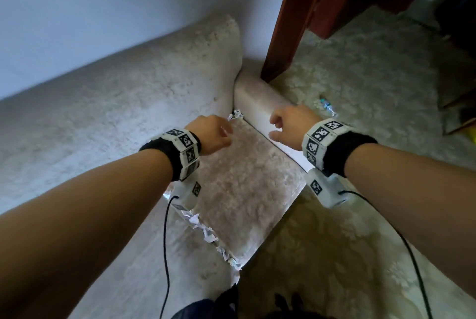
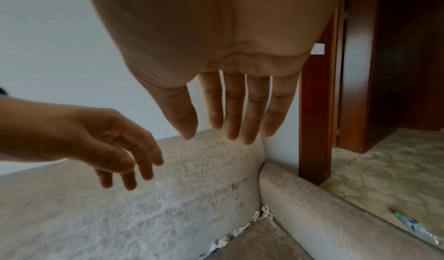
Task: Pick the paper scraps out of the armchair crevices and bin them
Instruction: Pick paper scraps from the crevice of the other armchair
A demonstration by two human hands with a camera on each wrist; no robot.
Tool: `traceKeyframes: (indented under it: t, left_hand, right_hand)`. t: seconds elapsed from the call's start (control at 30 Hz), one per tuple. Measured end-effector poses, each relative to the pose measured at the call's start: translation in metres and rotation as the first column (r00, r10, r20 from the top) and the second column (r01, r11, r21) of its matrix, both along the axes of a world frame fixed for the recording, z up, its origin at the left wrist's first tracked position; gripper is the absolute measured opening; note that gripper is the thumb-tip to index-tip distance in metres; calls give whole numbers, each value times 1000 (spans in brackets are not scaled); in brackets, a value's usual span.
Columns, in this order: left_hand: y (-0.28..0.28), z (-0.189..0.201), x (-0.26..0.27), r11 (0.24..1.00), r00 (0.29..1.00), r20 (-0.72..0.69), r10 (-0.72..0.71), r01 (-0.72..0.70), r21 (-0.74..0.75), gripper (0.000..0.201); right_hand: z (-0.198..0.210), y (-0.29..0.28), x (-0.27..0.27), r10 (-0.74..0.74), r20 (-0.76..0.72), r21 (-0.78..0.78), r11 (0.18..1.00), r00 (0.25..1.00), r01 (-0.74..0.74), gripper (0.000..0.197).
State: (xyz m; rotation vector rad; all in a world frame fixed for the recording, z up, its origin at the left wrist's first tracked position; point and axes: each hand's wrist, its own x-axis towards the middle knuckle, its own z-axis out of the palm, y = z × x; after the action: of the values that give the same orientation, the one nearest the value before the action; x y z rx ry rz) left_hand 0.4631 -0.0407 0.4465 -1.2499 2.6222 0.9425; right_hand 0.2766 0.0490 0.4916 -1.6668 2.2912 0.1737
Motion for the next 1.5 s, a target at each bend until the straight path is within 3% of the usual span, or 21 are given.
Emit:
traceKeyframes:
  t: [0.2, 0.4, 0.53, 0.63, 0.73, 0.83, 1.03, 1.3, 1.5]
  left_hand:
    - [-69, 14, -28, 992, 992, -33, 123, -123, 1, 30]
    - [-121, -3, -39, 947, 947, -13, 320, -320, 28, 27]
    - [-153, -26, -54, 875, 876, 20, 483, -483, 23, 26]
    - [-168, -49, -72, 771, 774, 71, 629, -633, 76, 23]
    - [-194, -86, -101, 723, 730, 157, 666, -682, 107, 21]
    - [-220, -136, -140, 663, 673, 149, 725, -740, 113, 20]
    - [-232, -245, -211, 631, 664, 144, 734, -745, 218, 17]
    - [-249, -395, -219, 627, 655, 120, 746, -752, 203, 25]
    - [-253, -485, -222, 565, 578, 49, 815, -810, 159, 33]
  right_hand:
    - [-8, -90, -54, -8, 40, 11, 1000, 999, 8, 29]
    - [-38, -191, -70, 172, 75, 12, 985, 982, -174, 25]
    - [-77, -257, -87, 351, 163, 25, 933, 922, -360, 18]
    - [-110, -300, -112, 383, 287, 46, 910, 878, -412, 28]
    - [-160, -344, -148, 361, 366, 53, 912, 858, -406, 27]
    - [-218, -370, -184, 294, 407, 71, 934, 865, -351, 29]
    - [-318, -372, -231, 226, 449, 156, 933, 864, -325, 28]
    - [-449, -380, -239, 229, 358, 104, 954, 905, -282, 26]
    - [-527, -413, -227, 201, 298, -30, 979, 933, -202, 40]
